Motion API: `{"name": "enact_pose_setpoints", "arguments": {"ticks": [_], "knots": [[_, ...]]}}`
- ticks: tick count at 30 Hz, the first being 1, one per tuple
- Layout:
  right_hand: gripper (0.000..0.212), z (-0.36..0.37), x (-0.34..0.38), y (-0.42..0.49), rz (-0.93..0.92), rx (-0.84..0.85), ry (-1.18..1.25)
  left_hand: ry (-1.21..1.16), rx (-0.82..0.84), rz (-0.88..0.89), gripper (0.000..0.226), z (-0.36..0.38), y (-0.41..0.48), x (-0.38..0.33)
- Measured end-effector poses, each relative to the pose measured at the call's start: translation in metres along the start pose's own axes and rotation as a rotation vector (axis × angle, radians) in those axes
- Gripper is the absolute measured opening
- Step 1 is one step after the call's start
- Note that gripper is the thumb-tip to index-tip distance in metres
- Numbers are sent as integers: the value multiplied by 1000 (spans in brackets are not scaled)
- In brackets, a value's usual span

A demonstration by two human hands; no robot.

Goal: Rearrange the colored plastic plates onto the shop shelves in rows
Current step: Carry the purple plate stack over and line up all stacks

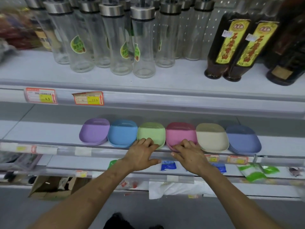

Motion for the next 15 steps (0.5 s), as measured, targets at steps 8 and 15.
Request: {"name": "enact_pose_setpoints", "arguments": {"ticks": [8,15], "knots": [[50,-1,2,-4,18,-11,29,33,-84,66,69,5,-3,0],[37,-22,-27,-24,139,-212,213,47,-198,42,66,-2,3,-15]]}}
Point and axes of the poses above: each hand's wrist, its own y-axis towards the middle knuckle, its own z-axis out of the palm, x = y × z, the point moved 6 cm from there along y, towards the middle knuckle, and after that the axes turned 10 degrees about -x, right-handed, at the moved point
